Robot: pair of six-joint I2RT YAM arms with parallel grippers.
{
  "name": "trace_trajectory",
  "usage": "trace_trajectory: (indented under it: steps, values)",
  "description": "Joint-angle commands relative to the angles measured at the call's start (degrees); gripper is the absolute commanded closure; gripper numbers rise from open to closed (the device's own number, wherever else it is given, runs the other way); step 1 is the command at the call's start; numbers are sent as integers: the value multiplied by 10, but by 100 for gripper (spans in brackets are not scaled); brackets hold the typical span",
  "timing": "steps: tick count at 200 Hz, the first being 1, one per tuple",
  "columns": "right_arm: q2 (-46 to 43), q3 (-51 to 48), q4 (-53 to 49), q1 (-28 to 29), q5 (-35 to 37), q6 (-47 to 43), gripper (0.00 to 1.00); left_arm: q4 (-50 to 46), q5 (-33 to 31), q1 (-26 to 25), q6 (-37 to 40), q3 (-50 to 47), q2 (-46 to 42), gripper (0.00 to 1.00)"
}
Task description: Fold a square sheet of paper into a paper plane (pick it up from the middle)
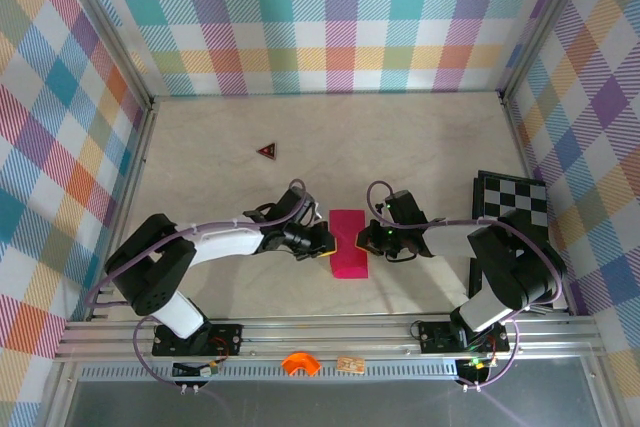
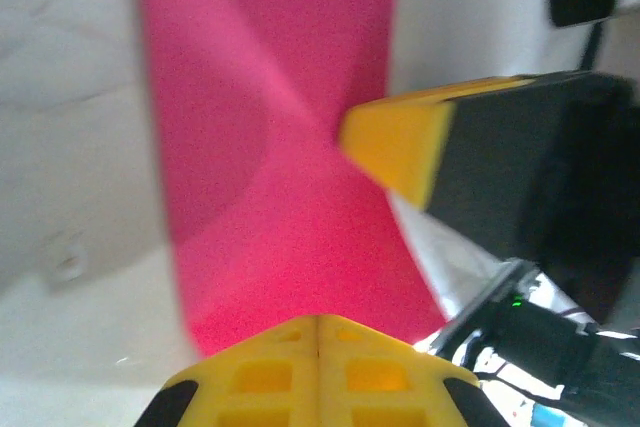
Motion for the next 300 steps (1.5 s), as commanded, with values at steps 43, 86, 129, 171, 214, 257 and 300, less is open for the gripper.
trace_trajectory:
  steps: [43,86,129,171,214,257,300]
  values:
    - [13,-30,-79,-4,59,2,100,36,16,-23,-22,-10,75,100]
    - [12,-31,-85,-5,61,-1,100,20,-5,-23,-2,-70,59,100]
    - [10,-32,-87,-4,67,-1,100,-65,-45,-33,49,-86,-5,100]
    - [3,-39,-85,-4,70,3,100,-39,-47,-38,28,-47,-40,100]
    - [0,-40,-86,-5,70,5,100,55,-21,-45,-15,-21,5,100]
    - [2,-37,-88,-4,69,4,100,68,-7,-52,-12,-26,58,100]
    - [3,-35,-93,-5,69,2,100,38,-14,-52,22,-83,58,100]
